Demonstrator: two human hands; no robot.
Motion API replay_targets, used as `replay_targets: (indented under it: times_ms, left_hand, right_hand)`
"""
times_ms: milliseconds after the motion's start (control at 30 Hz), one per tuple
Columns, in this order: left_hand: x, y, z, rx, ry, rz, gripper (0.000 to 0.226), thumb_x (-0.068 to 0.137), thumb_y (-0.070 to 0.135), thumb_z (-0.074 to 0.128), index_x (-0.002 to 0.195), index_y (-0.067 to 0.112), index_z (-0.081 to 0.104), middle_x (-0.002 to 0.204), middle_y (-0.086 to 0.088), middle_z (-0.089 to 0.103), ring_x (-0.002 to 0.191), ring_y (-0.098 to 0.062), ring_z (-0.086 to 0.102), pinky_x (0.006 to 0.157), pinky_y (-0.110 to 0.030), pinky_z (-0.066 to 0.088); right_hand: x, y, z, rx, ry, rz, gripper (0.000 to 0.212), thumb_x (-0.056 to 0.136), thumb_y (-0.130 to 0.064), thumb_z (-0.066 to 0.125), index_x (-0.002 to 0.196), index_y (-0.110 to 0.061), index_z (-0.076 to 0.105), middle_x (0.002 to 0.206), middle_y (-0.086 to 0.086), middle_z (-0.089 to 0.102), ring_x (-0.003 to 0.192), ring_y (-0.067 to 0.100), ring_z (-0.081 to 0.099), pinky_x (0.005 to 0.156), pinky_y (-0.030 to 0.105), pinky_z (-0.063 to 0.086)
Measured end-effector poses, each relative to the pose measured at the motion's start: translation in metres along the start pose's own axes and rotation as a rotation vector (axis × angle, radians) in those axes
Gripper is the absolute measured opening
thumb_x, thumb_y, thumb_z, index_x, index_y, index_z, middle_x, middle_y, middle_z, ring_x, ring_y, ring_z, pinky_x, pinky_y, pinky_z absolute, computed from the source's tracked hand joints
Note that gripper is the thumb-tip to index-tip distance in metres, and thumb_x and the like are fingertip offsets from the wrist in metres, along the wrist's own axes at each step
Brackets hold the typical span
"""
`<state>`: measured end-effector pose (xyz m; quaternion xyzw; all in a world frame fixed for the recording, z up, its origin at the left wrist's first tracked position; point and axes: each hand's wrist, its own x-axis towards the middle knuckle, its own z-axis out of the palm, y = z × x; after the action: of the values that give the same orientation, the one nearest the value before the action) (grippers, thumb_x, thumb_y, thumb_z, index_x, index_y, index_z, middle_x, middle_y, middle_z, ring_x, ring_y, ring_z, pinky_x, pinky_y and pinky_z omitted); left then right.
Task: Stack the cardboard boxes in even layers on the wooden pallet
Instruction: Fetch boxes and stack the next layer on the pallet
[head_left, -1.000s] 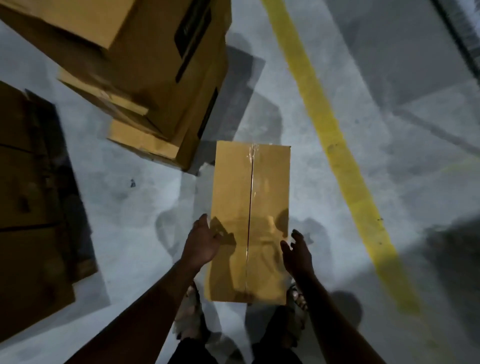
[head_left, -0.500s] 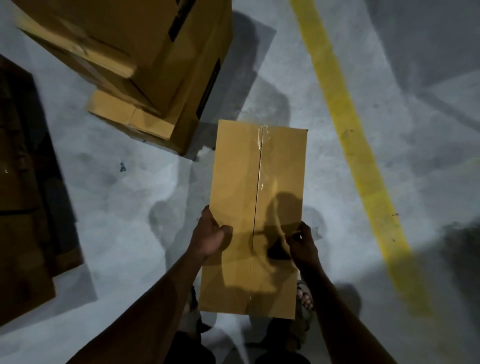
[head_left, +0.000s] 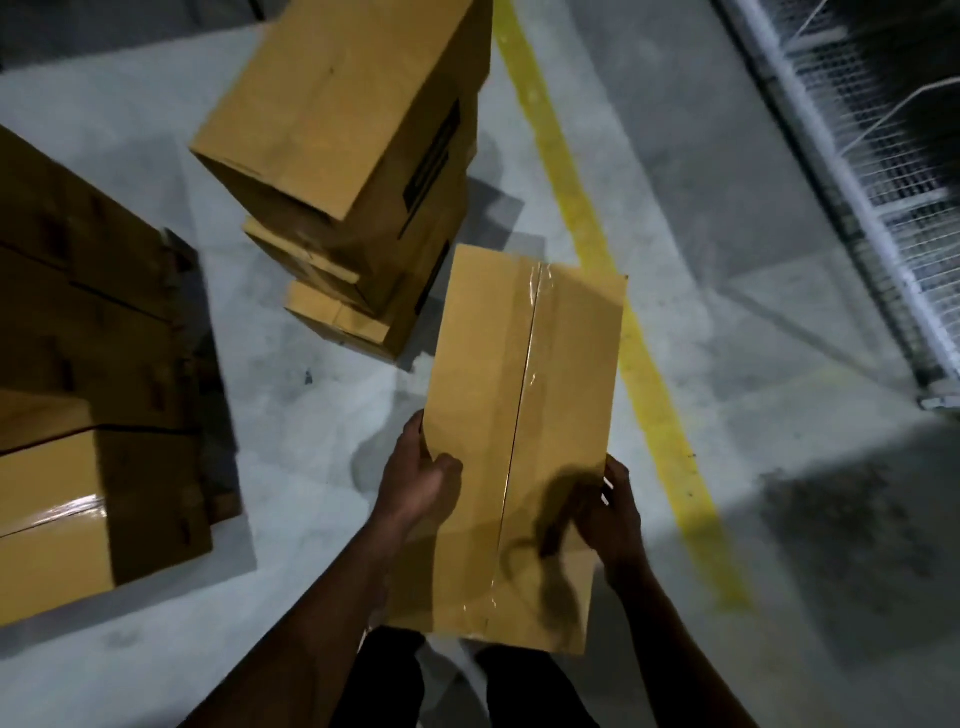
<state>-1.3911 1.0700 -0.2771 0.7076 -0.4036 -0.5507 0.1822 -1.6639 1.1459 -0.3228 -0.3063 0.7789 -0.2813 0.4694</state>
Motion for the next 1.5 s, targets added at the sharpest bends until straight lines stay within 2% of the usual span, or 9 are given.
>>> replay_targets:
  times_ms: [133,233,300,433,667,800,967,1267,1500]
  left_hand:
    - [-0.056,0.059,-0.021,0.026,0.041,0.04,0.065,0.098,0.023,0.066,0.154,0.036,0.038,0.147,0.006,0.054,0.133,-0.023,0.052,0.105,-0.041,0.046]
    - [-0.102,0.1,-0.037,0.016,0.076,0.046,0.067,0.099,0.028,0.065,0.157,0.037,0.033,0.154,0.001,0.049,0.139,-0.029,0.048,0.111,-0.048,0.045]
    - [-0.133,0.124,-0.047,0.014,0.111,0.068,0.068,0.1,0.031,0.065,0.158,0.037,0.032,0.158,0.0,0.046,0.142,-0.03,0.046,0.112,-0.05,0.043]
    - [-0.185,0.16,-0.065,0.002,0.179,0.124,0.065,0.1,0.034,0.065,0.157,0.036,0.034,0.155,0.001,0.048,0.141,-0.03,0.048,0.109,-0.048,0.044]
    - [-0.256,0.19,-0.087,-0.048,0.324,0.182,0.064,0.099,0.03,0.067,0.155,0.032,0.038,0.151,0.001,0.051,0.139,-0.031,0.049,0.109,-0.051,0.045]
    - [-0.281,0.195,-0.095,-0.087,0.397,0.186,0.065,0.099,0.03,0.069,0.156,0.029,0.038,0.152,-0.001,0.051,0.138,-0.031,0.049,0.109,-0.05,0.045]
    - [-0.287,0.183,-0.111,-0.108,0.46,0.127,0.079,0.085,0.056,0.064,0.156,0.037,0.035,0.154,0.0,0.048,0.14,-0.033,0.046,0.114,-0.061,0.041]
    - [-0.284,0.18,-0.168,-0.205,0.547,0.159,0.075,0.083,0.056,0.063,0.152,0.042,0.035,0.145,0.007,0.051,0.132,-0.025,0.051,0.11,-0.058,0.046]
    - [-0.276,0.169,-0.233,-0.274,0.6,0.172,0.071,0.084,0.051,0.064,0.15,0.04,0.041,0.145,0.005,0.054,0.13,-0.025,0.054,0.109,-0.056,0.047]
  right_hand:
    - [-0.033,-0.067,-0.039,0.013,0.005,-0.056,0.05,0.092,-0.046,0.058,0.141,-0.042,0.049,0.14,-0.011,0.057,0.127,0.018,0.058,0.107,0.054,0.048]
    - [-0.063,-0.117,-0.068,-0.006,-0.007,-0.109,0.05,0.09,-0.063,0.053,0.138,-0.053,0.045,0.141,-0.012,0.054,0.127,0.021,0.058,0.105,0.055,0.049]
    - [-0.086,-0.15,-0.087,0.009,-0.007,-0.143,0.049,0.09,-0.061,0.052,0.138,-0.054,0.045,0.142,-0.011,0.052,0.126,0.02,0.058,0.104,0.054,0.05]
    - [-0.128,-0.209,-0.116,0.032,-0.015,-0.237,0.04,0.102,-0.041,0.054,0.141,-0.046,0.047,0.138,-0.008,0.05,0.123,0.02,0.056,0.103,0.05,0.05]
    - [-0.179,-0.269,-0.145,0.014,-0.075,-0.375,0.043,0.107,-0.031,0.051,0.149,-0.034,0.044,0.137,-0.008,0.045,0.119,0.011,0.05,0.097,0.029,0.039]
    - [-0.189,-0.291,-0.146,0.022,-0.135,-0.419,0.041,0.107,-0.03,0.052,0.147,-0.035,0.047,0.136,-0.008,0.046,0.123,0.015,0.051,0.102,0.036,0.045]
    - [-0.189,-0.31,-0.136,-0.007,-0.187,-0.466,0.035,0.104,-0.039,0.052,0.139,-0.042,0.05,0.129,-0.011,0.051,0.117,0.018,0.059,0.102,0.049,0.053]
    - [-0.188,-0.361,-0.088,-0.054,-0.281,-0.573,0.035,0.103,-0.042,0.052,0.138,-0.045,0.051,0.128,-0.012,0.052,0.115,0.017,0.06,0.099,0.052,0.054]
    - [-0.197,-0.4,-0.023,-0.092,-0.312,-0.632,0.042,0.104,-0.041,0.05,0.145,-0.044,0.046,0.139,-0.006,0.05,0.119,0.019,0.059,0.102,0.052,0.052]
